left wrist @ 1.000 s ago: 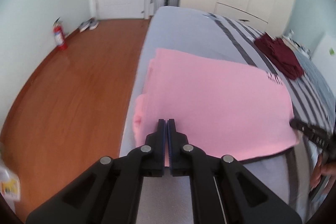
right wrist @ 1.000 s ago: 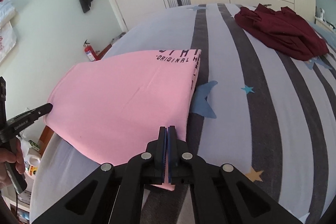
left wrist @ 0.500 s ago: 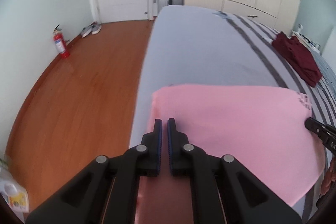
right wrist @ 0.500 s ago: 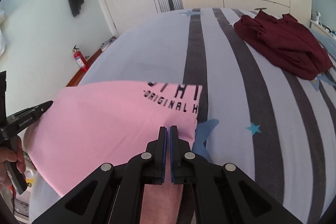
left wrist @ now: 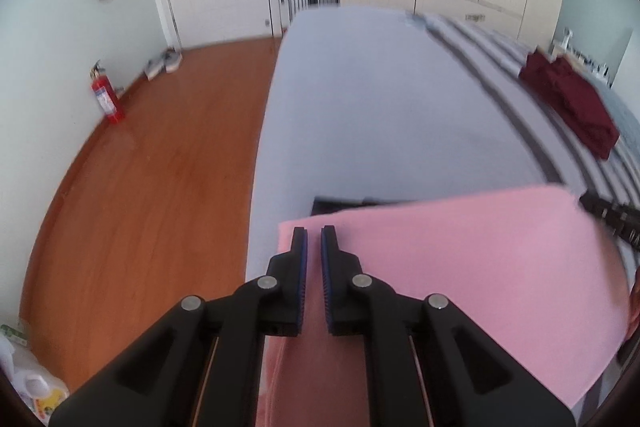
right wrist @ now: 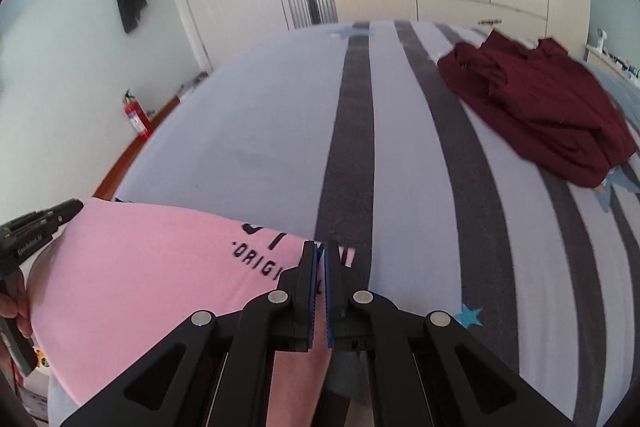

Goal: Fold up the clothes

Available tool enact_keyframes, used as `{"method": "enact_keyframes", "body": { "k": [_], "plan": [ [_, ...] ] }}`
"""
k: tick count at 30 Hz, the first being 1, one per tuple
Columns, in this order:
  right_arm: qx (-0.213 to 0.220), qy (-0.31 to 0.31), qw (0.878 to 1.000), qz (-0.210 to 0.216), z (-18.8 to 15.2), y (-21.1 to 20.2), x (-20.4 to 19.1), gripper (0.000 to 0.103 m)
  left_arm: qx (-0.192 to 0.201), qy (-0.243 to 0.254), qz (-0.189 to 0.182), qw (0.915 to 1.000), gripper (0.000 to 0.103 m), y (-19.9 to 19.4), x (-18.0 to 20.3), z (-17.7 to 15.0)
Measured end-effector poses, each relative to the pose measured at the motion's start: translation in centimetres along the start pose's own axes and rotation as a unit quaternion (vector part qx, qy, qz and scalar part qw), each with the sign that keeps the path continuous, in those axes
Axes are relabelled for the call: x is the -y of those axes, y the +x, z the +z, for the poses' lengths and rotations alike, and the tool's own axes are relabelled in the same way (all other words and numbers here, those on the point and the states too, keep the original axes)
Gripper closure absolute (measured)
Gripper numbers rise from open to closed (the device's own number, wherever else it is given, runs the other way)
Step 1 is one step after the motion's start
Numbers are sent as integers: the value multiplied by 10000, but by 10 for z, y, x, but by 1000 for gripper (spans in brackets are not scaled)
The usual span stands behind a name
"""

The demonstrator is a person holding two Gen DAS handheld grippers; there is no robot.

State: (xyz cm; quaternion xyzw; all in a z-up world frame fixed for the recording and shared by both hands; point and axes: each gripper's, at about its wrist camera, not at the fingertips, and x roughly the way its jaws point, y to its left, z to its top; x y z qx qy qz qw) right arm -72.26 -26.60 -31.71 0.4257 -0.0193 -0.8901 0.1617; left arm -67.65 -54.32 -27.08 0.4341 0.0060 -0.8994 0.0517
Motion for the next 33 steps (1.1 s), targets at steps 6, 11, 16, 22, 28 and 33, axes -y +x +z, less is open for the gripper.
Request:
{"method": "enact_keyframes", "body": {
  "k": [6,11,16,22,28,33],
  "plan": [
    [-199,100,9991,-369,4,1,30,91,41,-228,205,9995,98,-18,-18,-4],
    [178,-140,9993,-303,-9,-50,40,91,404,-287,10,9988,98,-73,-12,-21],
    [511,-395,9977,-228,-42,-123,34,89,662,-159,-268,9973,82,-142,18,-48],
    [490,-596,9969,-138,-90,-199,27,88,824,-243,-295,9959,45,-221,83,-95],
    [523,-670,9964,7,-124,-266,37,60,860,-448,-179,9951,36,-291,150,-135],
    [578,-858,9944,218,-148,-322,51,48,995,-981,136,9901,19,-355,199,-168]
  ]
}}
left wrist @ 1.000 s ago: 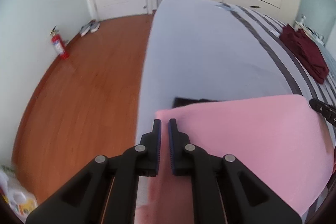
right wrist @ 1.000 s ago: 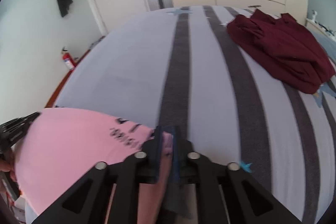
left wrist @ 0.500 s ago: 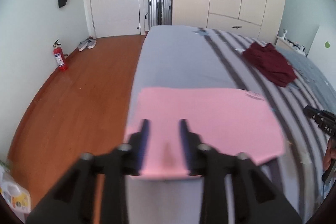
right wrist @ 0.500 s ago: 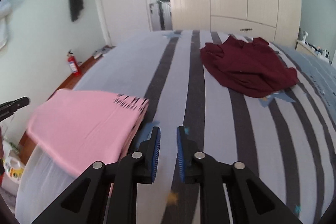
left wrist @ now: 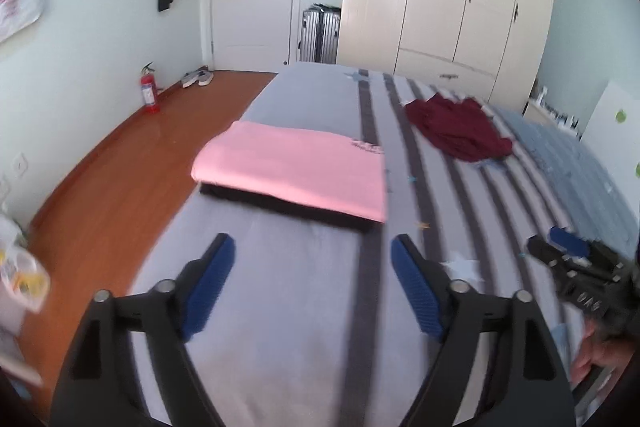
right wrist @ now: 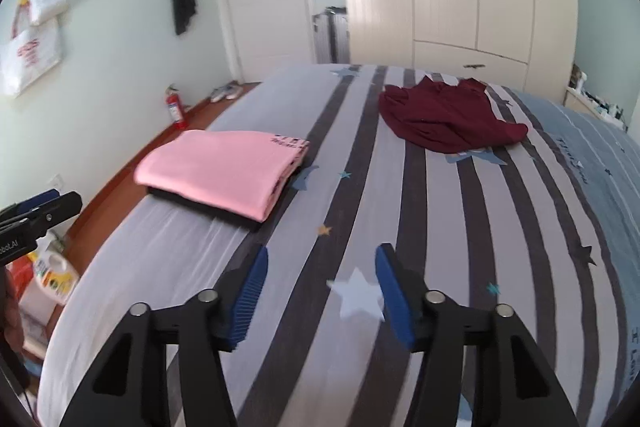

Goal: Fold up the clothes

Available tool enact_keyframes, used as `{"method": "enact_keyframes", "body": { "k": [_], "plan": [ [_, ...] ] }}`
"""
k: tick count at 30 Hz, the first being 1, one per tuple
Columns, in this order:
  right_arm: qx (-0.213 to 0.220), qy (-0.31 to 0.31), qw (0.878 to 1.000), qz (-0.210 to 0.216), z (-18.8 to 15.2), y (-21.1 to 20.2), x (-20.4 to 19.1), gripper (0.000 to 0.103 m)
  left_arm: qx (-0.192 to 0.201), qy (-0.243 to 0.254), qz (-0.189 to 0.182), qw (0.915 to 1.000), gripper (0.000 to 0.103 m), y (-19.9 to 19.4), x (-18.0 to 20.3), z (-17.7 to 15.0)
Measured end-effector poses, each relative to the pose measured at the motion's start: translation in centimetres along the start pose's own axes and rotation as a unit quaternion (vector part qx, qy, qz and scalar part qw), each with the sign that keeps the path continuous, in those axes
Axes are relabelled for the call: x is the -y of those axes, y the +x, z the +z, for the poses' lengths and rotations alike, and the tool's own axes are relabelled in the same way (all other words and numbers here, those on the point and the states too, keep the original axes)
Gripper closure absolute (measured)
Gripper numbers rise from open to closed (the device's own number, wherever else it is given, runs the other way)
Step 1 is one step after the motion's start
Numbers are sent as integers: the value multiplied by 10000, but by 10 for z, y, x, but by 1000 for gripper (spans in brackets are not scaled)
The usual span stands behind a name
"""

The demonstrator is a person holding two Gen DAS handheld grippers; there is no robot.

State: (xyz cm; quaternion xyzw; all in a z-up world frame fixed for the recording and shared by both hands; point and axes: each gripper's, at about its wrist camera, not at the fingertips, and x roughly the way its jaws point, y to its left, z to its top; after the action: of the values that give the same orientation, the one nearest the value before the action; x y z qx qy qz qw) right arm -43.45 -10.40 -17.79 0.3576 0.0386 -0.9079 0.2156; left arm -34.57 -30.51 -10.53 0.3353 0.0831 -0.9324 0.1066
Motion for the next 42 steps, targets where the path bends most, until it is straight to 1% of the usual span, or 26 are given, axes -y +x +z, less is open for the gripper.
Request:
{"method": "enact_keyframes", "body": {
  "k": [2,3,5,6,8,9,12,16,19,22,26,29,32,36,40,42],
  "plan": [
    [51,-77,9999,97,-8,-25,5,39,142,-23,236,9996,15,-30,20,-15],
    [60,-116,9998,141,-13,-36,8,36,208,-33,284,9994,10,-43,30,-21],
    [118,-249,9994,231,-22,-60,14,26,309,-48,365,9988,5,-67,50,-35],
    [151,-320,9990,267,-26,-71,16,24,331,-53,386,9987,2,-78,59,-41],
    [160,-429,9987,240,-36,-87,19,11,322,-102,427,9985,1,-91,73,-50],
    [156,-478,9985,213,-41,-95,20,9,304,-155,467,9983,1,-97,78,-56],
    [191,-496,9983,250,-58,-109,25,7,361,-191,591,9974,1,-116,89,-76],
    [259,-480,9980,328,-82,-125,32,7,295,-190,701,9969,1,-123,93,-103],
    [390,-462,9975,367,-102,-131,33,7,350,-223,749,9963,1,-126,91,-126],
    [560,-500,9961,465,-119,-136,32,7,496,-196,947,9941,1,-132,90,-146],
    [844,-653,9927,567,-139,-150,26,7,797,-223,997,9916,1,-151,91,-167],
    [996,-678,9907,637,-151,-168,23,6,1026,-261,924,9901,1,-179,94,-182],
    [1115,-681,9886,753,-160,-201,20,5,1132,-235,996,9883,1,-215,99,-193],
    [1251,-809,9863,703,-170,-259,13,2,1176,-204,1036,9874,1,-277,111,-204],
    [1166,-852,9866,753,-171,-317,11,2,1176,-299,893,9886,1,-335,125,-209],
    [1141,-838,9874,702,-171,-345,13,2,1217,-330,893,9880,1,-358,134,-210]
  ]
}}
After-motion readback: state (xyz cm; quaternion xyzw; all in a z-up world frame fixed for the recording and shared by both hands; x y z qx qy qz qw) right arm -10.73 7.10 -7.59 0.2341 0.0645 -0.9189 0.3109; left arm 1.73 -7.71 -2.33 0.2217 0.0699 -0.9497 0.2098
